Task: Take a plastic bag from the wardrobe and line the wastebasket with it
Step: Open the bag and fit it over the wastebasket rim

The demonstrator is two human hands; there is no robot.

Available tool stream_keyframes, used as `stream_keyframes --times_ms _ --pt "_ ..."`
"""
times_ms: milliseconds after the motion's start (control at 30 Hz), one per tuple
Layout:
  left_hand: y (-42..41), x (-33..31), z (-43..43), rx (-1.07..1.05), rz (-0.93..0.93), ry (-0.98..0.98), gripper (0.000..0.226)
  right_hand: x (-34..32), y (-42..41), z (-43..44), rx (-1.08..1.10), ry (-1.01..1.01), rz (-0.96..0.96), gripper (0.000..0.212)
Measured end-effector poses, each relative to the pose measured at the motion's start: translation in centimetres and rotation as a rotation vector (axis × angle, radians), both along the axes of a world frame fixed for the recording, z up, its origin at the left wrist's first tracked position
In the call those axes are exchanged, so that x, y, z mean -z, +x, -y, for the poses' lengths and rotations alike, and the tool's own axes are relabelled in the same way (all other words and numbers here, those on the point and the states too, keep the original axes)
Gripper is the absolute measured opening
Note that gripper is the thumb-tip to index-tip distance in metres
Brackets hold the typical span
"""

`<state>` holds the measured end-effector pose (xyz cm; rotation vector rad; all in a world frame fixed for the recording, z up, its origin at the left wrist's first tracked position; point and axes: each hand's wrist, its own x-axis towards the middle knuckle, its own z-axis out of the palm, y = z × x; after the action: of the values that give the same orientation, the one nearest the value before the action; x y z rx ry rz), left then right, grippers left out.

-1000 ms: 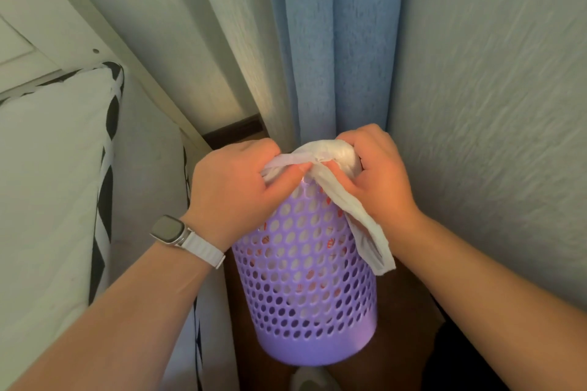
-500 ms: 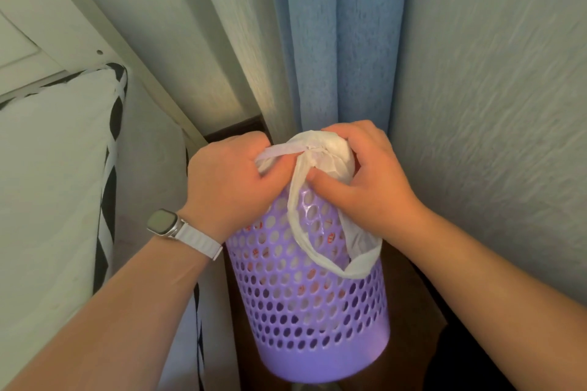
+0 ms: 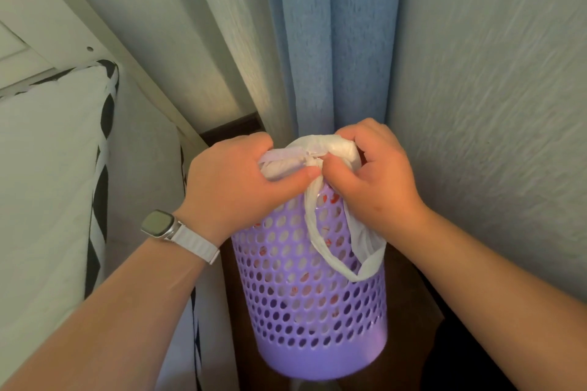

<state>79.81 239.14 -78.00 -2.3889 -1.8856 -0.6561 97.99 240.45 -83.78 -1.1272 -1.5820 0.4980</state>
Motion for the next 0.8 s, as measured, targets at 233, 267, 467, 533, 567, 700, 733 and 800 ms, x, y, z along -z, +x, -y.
stream_keyframes --times_ms 233,267,467,533,567,700,733,800 --pt "-0.7 -0.1 -0.4 -0.043 0.050 0.089 0.066 -0.2 0.9 -0.6 -0.178 -0.039 -0.062 0.024" --pt "-0.8 -0.3 -0.5 -0.054 0.087 0.090 0.065 -0.1 1.0 -0.8 -0.159 -0.027 -0.052 0.028" --pt "-0.4 -0.4 -0.2 0.000 0.240 0.111 0.058 -0.2 0.9 -1.1 -0.013 -0.071 -0.172 0.030" --pt "-0.2 -0.4 0.0 0.005 0.260 0.129 0.056 -0.3 0.7 -1.0 0.029 -0.055 -0.174 0.032" --pt "-0.2 -0.5 0.0 -0.004 0.276 0.138 0.056 -0.5 0.7 -1.0 0.056 -0.069 -0.179 0.038" --pt "-0.3 -0.8 0.0 -0.009 0.333 0.181 0.057 -1.7 0.6 -1.0 0.062 -0.248 -0.201 0.061" --pt "-0.4 -0.8 0.0 -0.007 0.344 0.191 0.057 -2.0 0.6 -0.9 0.056 -0.250 -0.199 0.059" --pt "-0.5 -0.8 -0.1 -0.008 0.341 0.196 0.054 -2.2 0.6 -0.7 0.075 -0.207 -0.185 0.051"
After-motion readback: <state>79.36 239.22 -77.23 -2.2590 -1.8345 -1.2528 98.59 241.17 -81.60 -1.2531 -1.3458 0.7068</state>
